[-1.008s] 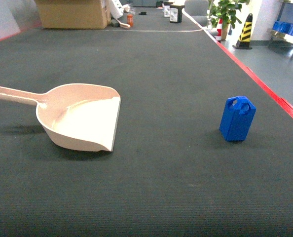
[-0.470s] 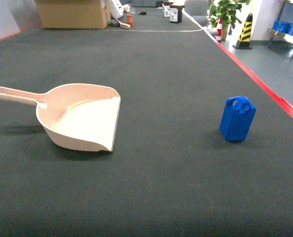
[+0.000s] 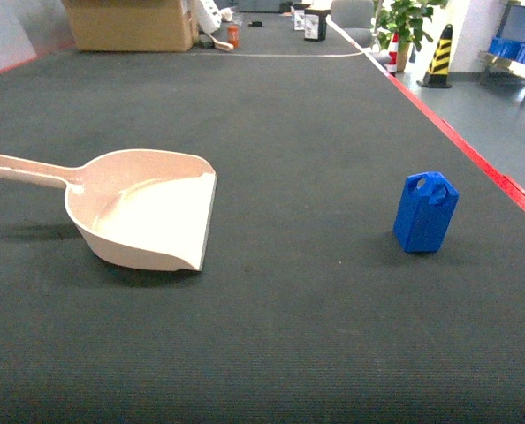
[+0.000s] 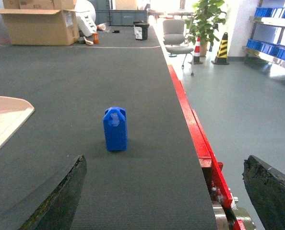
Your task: Place part in tray to right shelf
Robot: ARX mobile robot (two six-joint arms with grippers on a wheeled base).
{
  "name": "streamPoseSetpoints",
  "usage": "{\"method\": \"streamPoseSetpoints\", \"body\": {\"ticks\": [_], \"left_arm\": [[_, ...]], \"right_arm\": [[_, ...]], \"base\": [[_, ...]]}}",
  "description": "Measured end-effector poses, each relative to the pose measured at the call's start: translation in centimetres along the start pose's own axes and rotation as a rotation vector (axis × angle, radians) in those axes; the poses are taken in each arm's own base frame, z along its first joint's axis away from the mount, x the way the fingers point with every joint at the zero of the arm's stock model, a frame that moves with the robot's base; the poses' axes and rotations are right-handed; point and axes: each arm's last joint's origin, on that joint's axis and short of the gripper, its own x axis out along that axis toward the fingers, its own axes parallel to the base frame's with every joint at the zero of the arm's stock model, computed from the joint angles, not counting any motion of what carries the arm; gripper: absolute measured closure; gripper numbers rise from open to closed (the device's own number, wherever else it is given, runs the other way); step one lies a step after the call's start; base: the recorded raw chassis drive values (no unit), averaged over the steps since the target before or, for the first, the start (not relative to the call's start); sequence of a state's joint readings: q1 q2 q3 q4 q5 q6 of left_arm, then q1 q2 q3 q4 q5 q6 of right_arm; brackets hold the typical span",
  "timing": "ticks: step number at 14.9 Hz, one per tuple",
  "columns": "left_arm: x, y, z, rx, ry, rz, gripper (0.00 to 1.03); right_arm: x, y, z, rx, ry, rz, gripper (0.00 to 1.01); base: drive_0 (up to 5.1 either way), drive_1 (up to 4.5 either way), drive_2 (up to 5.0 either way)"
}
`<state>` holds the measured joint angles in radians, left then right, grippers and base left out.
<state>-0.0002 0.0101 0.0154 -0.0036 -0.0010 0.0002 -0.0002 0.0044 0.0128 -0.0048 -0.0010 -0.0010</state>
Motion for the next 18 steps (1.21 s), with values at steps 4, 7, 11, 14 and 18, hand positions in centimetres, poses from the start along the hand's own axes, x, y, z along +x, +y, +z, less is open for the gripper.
{"method": "streamPoseSetpoints", "body": {"ticks": [4,7,11,14,18], "left_arm": [[0.0,0.0,0.0,0.0,0.0,0.0,0.05],[0.0,0.0,0.0,0.0,0.0,0.0,0.05],[0.0,0.0,0.0,0.0,0.0,0.0,0.05],[0.0,0.0,0.0,0.0,0.0,0.0,0.05],[0.0,0.0,0.0,0.0,0.0,0.0,0.05]], "right_arm": [[0.0,0.0,0.0,0.0,0.0,0.0,0.03],[0.0,0.0,0.0,0.0,0.0,0.0,0.03],[0.0,0.0,0.0,0.0,0.0,0.0,0.03],[0.0,0.0,0.0,0.0,0.0,0.0,0.03],[0.0,0.0,0.0,0.0,0.0,0.0,0.03]], "base": [[0.0,0.0,0.0],[0.0,0.0,0.0],[0.0,0.0,0.0],[0.0,0.0,0.0],[0.0,0.0,0.0]]}}
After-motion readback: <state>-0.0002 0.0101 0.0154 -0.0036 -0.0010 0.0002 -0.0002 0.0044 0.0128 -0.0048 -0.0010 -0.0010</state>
